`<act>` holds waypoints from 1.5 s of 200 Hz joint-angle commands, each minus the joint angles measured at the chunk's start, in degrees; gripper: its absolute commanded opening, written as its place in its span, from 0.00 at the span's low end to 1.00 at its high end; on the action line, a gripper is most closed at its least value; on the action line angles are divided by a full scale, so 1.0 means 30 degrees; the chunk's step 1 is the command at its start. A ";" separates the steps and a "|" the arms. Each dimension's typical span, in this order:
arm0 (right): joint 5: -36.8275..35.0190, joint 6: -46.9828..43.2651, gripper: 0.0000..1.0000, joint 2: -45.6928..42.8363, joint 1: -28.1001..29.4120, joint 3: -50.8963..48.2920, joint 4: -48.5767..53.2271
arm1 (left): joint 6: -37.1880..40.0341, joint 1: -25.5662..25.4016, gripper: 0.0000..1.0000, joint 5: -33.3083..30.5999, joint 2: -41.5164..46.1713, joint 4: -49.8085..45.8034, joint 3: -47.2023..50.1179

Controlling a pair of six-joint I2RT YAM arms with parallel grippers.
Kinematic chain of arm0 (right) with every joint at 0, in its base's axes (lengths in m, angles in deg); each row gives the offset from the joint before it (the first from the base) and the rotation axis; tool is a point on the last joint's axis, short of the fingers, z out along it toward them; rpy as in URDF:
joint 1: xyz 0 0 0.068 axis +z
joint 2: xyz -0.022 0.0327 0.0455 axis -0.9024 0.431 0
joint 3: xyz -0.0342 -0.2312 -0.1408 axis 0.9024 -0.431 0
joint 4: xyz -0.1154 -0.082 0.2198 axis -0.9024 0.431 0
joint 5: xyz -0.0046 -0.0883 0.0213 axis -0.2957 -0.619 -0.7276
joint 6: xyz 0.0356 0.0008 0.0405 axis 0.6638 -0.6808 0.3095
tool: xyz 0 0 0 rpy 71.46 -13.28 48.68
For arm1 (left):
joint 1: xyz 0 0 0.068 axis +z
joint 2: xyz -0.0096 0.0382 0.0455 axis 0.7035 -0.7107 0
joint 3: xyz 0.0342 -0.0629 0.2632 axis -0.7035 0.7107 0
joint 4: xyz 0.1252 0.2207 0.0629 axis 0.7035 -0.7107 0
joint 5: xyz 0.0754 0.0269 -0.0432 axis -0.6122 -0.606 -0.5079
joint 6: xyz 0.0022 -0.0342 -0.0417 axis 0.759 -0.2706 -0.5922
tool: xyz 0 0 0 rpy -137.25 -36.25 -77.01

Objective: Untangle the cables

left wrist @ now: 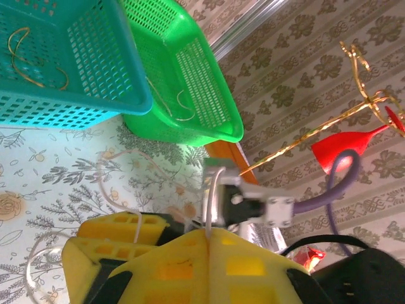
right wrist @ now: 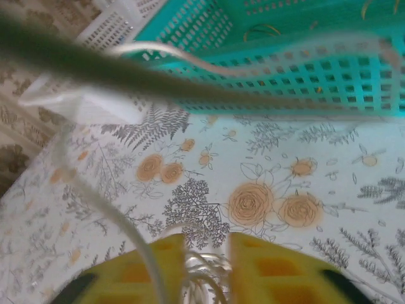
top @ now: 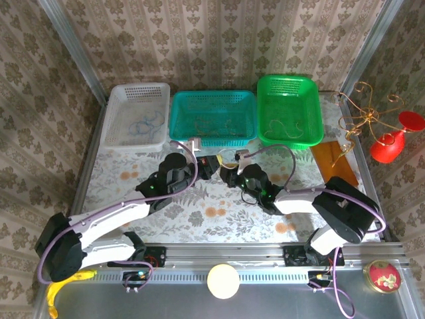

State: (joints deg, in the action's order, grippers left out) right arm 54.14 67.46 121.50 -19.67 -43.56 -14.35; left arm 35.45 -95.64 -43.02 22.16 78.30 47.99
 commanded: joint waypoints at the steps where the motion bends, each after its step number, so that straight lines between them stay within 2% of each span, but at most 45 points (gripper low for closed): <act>1: -0.1249 0.0710 0.18 0.0357 -0.0040 -0.0571 -0.1632 | -0.0161 0.0076 0.00 -0.0368 0.0826 -0.0502 -0.1224; 65: -0.0901 0.2257 0.15 0.0970 -0.0011 -0.2839 -0.1944 | -0.0254 0.1293 0.00 0.0942 0.1688 -0.0295 -0.2071; 134: -0.0708 0.3200 0.27 0.1175 0.0068 -0.3840 -0.1710 | 0.0206 0.2106 0.00 0.1879 0.2418 -0.0416 -0.3131; 300: -0.1133 0.4599 0.27 0.3197 0.0082 -0.4668 -0.2961 | 0.3463 0.3736 0.00 0.4119 0.0750 -0.4952 -1.2355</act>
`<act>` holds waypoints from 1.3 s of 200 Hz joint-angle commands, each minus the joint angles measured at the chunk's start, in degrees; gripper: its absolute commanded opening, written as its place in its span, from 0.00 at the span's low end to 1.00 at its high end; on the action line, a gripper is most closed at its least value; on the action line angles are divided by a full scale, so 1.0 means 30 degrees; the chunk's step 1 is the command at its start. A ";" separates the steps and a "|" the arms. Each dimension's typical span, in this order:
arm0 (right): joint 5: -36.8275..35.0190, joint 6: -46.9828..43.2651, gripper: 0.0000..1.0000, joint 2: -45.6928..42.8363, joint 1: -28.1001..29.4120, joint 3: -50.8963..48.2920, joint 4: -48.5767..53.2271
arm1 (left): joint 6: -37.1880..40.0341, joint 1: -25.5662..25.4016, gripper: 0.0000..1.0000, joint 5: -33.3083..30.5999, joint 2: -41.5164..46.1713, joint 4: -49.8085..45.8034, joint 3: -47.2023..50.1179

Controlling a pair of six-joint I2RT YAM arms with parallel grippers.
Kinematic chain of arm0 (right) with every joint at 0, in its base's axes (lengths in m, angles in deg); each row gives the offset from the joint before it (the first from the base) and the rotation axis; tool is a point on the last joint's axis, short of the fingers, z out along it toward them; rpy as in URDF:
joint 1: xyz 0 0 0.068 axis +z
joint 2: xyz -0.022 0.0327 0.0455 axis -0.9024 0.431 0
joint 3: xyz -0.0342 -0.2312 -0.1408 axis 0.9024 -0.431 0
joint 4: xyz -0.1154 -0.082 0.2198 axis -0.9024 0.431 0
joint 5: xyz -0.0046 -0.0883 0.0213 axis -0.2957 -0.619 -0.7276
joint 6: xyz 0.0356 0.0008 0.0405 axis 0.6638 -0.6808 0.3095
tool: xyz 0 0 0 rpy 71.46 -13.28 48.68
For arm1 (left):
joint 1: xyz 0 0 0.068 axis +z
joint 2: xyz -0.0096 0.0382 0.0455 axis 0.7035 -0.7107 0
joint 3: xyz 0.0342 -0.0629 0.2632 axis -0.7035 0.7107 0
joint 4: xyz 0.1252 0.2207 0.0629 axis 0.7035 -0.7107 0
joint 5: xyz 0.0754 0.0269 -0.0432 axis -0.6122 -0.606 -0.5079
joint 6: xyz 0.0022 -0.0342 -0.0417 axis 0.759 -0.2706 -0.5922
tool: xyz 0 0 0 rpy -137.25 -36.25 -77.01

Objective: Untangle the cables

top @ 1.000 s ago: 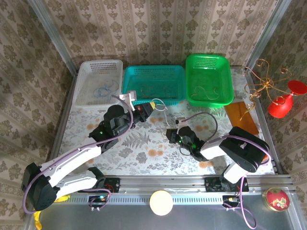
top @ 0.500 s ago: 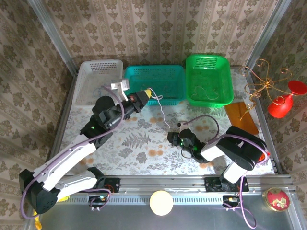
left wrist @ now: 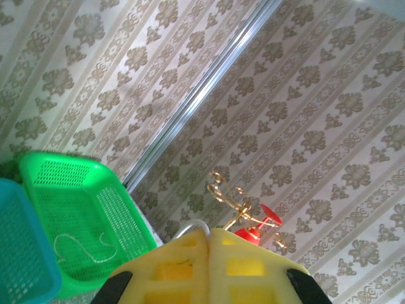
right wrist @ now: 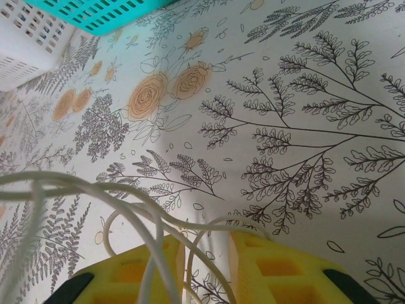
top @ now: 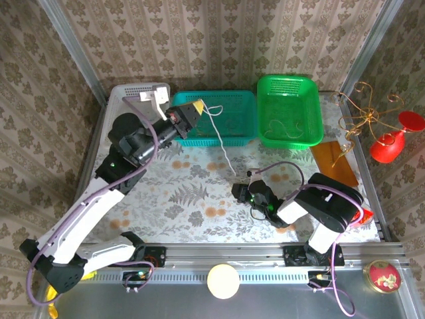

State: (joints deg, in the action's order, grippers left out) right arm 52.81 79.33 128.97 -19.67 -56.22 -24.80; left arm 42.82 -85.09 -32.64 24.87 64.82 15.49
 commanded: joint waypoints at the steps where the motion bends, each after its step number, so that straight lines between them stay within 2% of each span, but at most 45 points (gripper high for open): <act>1: -0.0696 0.0647 0.27 0.0707 0.0075 -0.0449 0.0521 | 0.1024 0.0218 0.00 0.0658 -0.0154 -0.0464 -0.1565; 108: -0.1113 0.1106 0.25 0.1053 0.0068 -0.0852 0.0550 | 0.2077 0.0981 0.00 0.1383 -0.1078 -0.2246 -0.5389; 167: -0.1099 0.1407 0.25 0.1526 0.0061 -0.0922 0.0174 | 0.3066 0.1292 0.00 0.1858 -0.2283 -0.4011 -0.9042; 241: -0.0912 0.1442 0.26 0.1401 0.0061 -0.0976 0.0423 | 0.2798 0.1507 0.00 0.1945 -0.2140 -0.3665 -0.7822; 260: -0.0174 0.1258 0.26 0.0792 0.0033 -0.0953 0.0498 | 0.2717 0.1540 0.00 0.1962 -0.1836 -0.3625 -0.7101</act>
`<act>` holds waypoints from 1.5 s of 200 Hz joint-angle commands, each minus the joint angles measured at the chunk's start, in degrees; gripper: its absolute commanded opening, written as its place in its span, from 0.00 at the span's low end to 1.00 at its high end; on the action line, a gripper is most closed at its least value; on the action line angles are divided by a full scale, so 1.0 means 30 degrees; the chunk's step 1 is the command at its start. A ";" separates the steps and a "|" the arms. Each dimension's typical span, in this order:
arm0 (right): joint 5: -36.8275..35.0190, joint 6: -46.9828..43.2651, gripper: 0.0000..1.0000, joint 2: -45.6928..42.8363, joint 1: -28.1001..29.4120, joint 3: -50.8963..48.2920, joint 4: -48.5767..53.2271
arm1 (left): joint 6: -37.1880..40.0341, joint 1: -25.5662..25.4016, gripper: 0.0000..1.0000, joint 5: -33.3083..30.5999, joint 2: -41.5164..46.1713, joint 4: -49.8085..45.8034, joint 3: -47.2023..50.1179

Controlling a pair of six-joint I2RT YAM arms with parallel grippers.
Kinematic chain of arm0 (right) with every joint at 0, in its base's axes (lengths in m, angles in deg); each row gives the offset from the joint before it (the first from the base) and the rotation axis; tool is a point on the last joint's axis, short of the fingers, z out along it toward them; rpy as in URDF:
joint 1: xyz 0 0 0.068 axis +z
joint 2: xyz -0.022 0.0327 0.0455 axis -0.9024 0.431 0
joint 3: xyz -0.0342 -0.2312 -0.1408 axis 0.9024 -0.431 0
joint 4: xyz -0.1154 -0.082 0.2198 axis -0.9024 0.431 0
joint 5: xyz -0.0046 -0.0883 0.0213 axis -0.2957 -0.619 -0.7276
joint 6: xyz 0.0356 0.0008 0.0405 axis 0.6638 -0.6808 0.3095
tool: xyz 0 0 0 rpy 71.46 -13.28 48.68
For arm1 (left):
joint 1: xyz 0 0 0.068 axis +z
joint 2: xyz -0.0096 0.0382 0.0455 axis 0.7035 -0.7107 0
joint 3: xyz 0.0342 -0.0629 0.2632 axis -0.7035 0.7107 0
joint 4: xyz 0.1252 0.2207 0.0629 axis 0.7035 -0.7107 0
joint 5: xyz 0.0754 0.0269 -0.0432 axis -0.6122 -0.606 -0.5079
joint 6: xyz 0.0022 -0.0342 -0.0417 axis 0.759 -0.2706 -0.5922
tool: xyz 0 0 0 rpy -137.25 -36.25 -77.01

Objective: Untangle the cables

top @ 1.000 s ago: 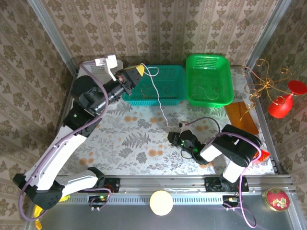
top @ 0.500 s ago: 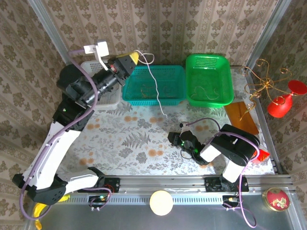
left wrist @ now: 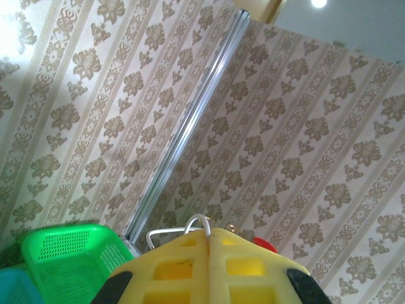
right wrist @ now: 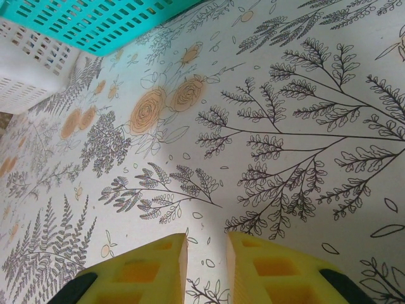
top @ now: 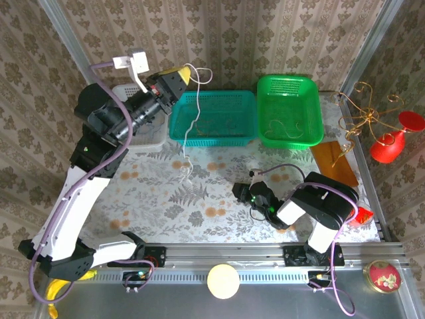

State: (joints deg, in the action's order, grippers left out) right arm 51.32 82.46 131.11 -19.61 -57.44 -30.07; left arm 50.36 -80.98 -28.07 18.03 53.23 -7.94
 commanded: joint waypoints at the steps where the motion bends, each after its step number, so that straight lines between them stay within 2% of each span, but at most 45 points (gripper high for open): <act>1: 0.0394 0.0206 0.26 0.0022 -0.0001 -0.0542 0.2280 | 0.0200 0.0169 0.00 0.0432 0.0450 0.0246 0.0760; 33: 0.2288 -0.0420 0.29 -0.3473 0.0016 0.0249 0.5220 | -0.0171 0.0247 0.00 0.0122 0.1500 0.0778 0.3196; 91: 0.3228 -0.3318 0.35 -1.3702 -0.0246 0.4634 1.6845 | -0.1898 0.0204 0.00 -0.0553 0.3082 0.4107 0.8789; 129: 0.4580 -0.4281 0.45 -1.6467 -0.0749 0.7949 2.0334 | -0.2967 -0.0014 0.00 -0.0769 0.3296 0.5844 1.0874; 170: 0.5626 -0.2713 0.50 -1.6537 -0.0983 1.0315 2.0233 | -0.3167 -0.1037 0.00 -0.1250 0.3297 0.8294 1.2896; 223: 0.6655 0.0715 0.49 -1.4838 -0.1049 1.1360 1.7407 | -0.3084 -0.2249 0.00 -0.1840 0.3093 1.0656 1.4209; 300: 0.5923 0.1483 0.47 -1.4434 -0.1041 1.1591 1.5281 | -0.3020 -0.2936 0.00 -0.1992 0.2481 1.1529 1.4478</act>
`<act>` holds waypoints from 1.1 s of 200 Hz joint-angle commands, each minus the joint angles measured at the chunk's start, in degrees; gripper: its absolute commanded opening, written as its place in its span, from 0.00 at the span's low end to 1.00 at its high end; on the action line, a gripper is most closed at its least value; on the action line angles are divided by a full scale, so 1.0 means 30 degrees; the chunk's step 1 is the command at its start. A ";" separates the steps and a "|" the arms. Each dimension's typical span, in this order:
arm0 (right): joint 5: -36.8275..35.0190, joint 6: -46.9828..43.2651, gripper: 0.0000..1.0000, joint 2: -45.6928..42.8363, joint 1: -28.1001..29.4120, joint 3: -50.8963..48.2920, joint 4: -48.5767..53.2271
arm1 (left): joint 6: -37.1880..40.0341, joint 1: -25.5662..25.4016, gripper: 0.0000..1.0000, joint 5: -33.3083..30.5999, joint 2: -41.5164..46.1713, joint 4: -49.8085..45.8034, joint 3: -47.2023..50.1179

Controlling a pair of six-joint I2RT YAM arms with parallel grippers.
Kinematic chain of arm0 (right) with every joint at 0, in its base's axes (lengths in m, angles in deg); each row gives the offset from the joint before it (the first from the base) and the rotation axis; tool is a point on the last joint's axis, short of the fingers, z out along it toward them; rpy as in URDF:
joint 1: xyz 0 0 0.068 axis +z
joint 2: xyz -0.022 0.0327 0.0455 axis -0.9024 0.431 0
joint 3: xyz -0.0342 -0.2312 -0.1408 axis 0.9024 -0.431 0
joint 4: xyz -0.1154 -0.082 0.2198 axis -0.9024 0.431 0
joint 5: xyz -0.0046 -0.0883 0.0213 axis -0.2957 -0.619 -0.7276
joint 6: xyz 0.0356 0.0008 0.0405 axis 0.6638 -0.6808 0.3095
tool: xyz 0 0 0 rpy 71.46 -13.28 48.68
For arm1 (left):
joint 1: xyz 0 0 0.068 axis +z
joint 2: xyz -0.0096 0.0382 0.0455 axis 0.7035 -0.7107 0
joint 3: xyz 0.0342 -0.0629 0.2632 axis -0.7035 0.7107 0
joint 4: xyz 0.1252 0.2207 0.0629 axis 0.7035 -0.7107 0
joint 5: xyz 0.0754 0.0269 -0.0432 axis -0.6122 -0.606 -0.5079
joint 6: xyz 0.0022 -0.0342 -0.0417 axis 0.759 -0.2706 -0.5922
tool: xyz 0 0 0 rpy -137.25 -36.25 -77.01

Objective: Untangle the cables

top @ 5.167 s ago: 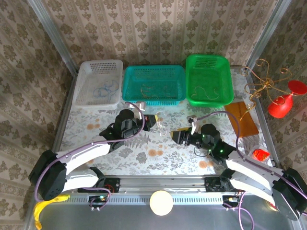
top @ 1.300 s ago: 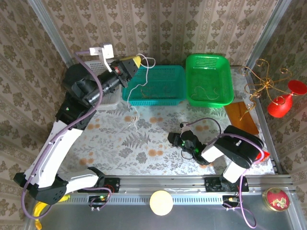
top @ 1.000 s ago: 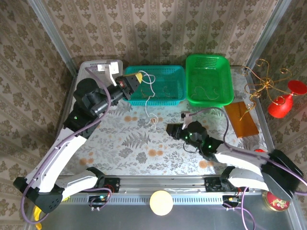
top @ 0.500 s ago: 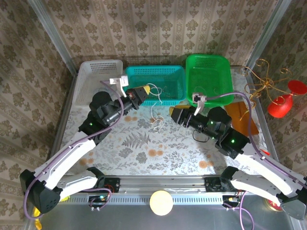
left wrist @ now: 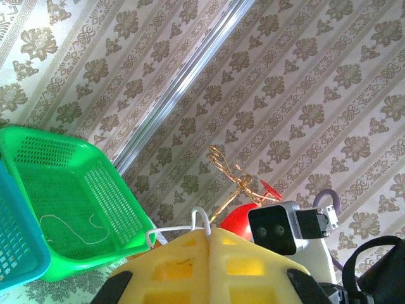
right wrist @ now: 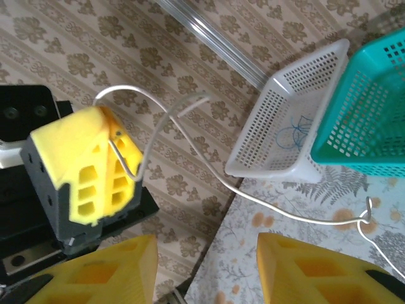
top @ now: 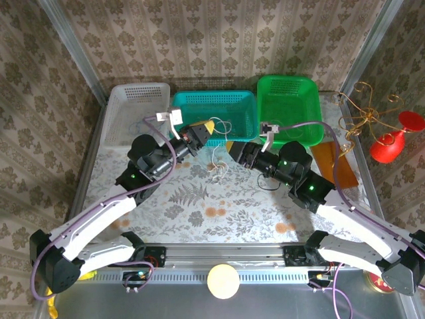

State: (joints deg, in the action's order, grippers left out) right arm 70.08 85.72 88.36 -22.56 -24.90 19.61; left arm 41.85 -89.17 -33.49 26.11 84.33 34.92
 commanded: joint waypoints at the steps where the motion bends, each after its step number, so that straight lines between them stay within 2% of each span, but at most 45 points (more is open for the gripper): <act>1: -0.0347 0.0398 0.47 -0.0176 -0.0056 0.0757 -0.1293 | -0.0189 -0.0191 0.00 -0.0178 -0.0246 0.1179 0.0184; 72: -0.0672 0.0329 0.52 0.0451 -0.0251 0.1491 -0.1862 | -0.0219 -0.0516 0.00 -0.0128 -0.0769 0.1483 0.0065; 109: -0.0680 0.1010 0.51 0.1299 -0.0849 0.1570 -0.2622 | -0.0251 -0.0630 0.00 -0.0068 -0.0892 0.1650 0.0047; 119: -0.0683 0.1352 0.45 0.1488 -0.1089 0.1557 -0.2885 | -0.0251 -0.0647 0.00 -0.0024 -0.0929 0.1647 0.0041; 124: -0.0661 0.1476 0.39 0.1571 -0.1241 0.1536 -0.3033 | -0.0251 -0.0666 0.00 0.0019 -0.0953 0.1638 0.0032; 147: -0.0430 0.1492 0.00 0.1705 -0.1867 0.1837 -0.2991 | -0.0210 -0.0666 0.00 0.0363 -0.1128 0.1599 0.0062; 158: -0.0163 0.1120 0.00 0.1608 -0.2167 0.2318 -0.2423 | -0.0043 -0.0666 0.00 0.0675 -0.1264 0.1467 0.0100; 177: 0.0145 0.0145 0.00 0.1287 -0.2523 0.3336 -0.0762 | 0.0402 -0.0620 0.35 0.0808 -0.1361 0.1109 0.0404; 191: 0.0343 -0.0576 0.00 0.1022 -0.2730 0.4137 0.0448 | 0.0786 -0.0608 0.56 0.0382 -0.1125 0.0972 0.1094; 203: 0.0595 -0.1054 0.00 0.0917 -0.2915 0.4777 0.1359 | 0.1067 -0.0515 0.68 -0.0097 -0.0750 0.0738 0.1813; 220: 0.1048 -0.1492 0.00 0.0832 -0.3126 0.5450 0.2201 | 0.1294 -0.0236 0.76 -0.0550 -0.0143 0.0493 0.3016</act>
State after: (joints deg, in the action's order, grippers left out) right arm 70.40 85.23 92.62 -31.11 -12.33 20.75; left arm 43.60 -90.70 -33.23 22.99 86.39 39.97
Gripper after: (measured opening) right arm 0.068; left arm 0.717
